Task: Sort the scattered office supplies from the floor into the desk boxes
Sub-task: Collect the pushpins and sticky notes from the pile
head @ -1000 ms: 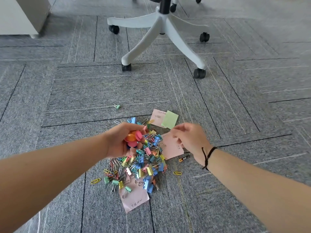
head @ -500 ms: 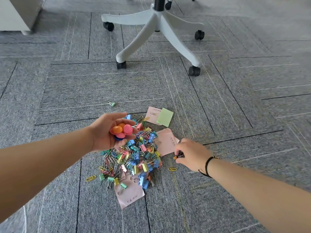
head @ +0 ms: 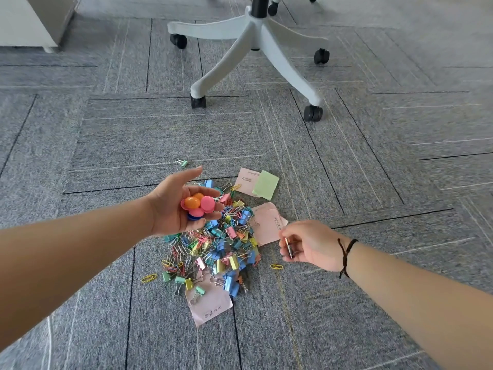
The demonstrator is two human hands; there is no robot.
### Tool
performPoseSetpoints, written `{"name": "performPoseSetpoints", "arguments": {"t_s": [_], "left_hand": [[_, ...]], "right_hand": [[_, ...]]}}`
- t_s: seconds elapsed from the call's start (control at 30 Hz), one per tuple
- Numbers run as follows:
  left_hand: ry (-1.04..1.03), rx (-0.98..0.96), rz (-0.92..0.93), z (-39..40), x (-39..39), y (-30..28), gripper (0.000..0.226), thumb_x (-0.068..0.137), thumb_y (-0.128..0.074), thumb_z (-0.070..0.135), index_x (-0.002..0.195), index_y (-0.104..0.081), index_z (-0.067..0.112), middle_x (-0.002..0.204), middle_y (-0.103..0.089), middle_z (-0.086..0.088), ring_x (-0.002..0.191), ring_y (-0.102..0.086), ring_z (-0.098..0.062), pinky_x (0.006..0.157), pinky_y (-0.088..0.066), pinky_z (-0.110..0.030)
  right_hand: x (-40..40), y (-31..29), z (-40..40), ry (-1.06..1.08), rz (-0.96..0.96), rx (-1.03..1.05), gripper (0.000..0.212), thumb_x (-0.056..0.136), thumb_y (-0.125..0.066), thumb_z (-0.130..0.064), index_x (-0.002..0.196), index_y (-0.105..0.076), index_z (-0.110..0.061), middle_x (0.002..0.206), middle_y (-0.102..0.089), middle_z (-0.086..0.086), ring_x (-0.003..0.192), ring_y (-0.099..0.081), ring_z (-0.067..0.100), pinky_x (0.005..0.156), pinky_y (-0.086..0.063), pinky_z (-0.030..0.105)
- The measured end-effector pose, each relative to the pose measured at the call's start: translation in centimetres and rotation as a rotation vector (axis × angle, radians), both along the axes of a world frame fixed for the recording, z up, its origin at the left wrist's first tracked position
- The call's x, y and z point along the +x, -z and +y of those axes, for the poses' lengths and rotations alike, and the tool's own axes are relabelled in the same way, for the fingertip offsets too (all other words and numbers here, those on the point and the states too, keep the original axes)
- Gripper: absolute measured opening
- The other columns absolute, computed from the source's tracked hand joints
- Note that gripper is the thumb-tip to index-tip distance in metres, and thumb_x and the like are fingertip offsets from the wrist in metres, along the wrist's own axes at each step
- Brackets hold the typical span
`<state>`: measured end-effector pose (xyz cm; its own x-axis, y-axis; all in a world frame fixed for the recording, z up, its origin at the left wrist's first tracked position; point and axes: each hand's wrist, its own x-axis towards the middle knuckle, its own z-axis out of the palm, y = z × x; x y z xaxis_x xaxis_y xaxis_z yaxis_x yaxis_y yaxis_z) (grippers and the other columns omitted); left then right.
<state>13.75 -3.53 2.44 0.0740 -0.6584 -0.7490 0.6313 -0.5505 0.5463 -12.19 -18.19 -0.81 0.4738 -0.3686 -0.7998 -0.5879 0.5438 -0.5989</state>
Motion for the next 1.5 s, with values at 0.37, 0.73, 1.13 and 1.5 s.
{"name": "performPoseSetpoints", "arguments": {"t_s": [0.37, 0.73, 1.13, 1.5], "left_hand": [[0.006, 0.010, -0.031, 0.3, 0.1, 0.2, 0.062, 0.093, -0.049, 0.064, 0.105, -0.063, 0.004, 0.108, -0.071, -0.024, 0.075, -0.071, -0.030, 0.051, -0.051, -0.026], [0.022, 0.018, -0.029, 0.6, 0.2, 0.5, 0.063, 0.093, -0.048, 0.063, 0.106, -0.063, 0.003, 0.102, -0.071, -0.022, 0.075, -0.070, -0.030, 0.048, -0.052, -0.025], [0.049, 0.018, -0.046, 0.5, 0.1, 0.6, 0.063, 0.089, -0.050, 0.063, 0.107, -0.062, 0.004, 0.103, -0.071, -0.021, 0.075, -0.069, -0.028, 0.050, -0.051, -0.026], [0.034, 0.021, -0.069, 0.4, 0.0, 0.2, 0.061, 0.088, -0.052, 0.062, 0.104, -0.064, 0.004, 0.100, -0.072, -0.021, 0.072, -0.069, -0.029, 0.047, -0.050, -0.024]], "right_hand": [[2.0, 0.9, -0.7, -0.429, 0.425, -0.841, 0.039, 0.080, -0.068, -0.039, 0.056, -0.042, -0.022, 0.047, -0.033, 0.001, 0.047, -0.036, 0.022, 0.054, -0.024, 0.030], [4.3, 2.6, -1.0, -0.431, 0.595, -0.759, 0.055, 0.054, -0.074, -0.049, 0.087, -0.040, -0.020, 0.073, -0.038, 0.000, 0.059, -0.037, 0.019, 0.044, -0.021, 0.026], [4.3, 3.0, -0.8, -0.359, 0.410, -0.804, 0.035, 0.075, -0.076, -0.018, 0.071, -0.041, -0.014, 0.067, -0.042, 0.002, 0.059, -0.039, 0.018, 0.052, -0.028, 0.026], [0.5, 2.3, -3.9, -0.008, 0.269, -0.429, 0.010, 0.086, -0.072, -0.004, 0.080, -0.063, -0.005, 0.061, -0.044, 0.007, 0.044, -0.027, 0.015, 0.036, -0.016, 0.019]]}}
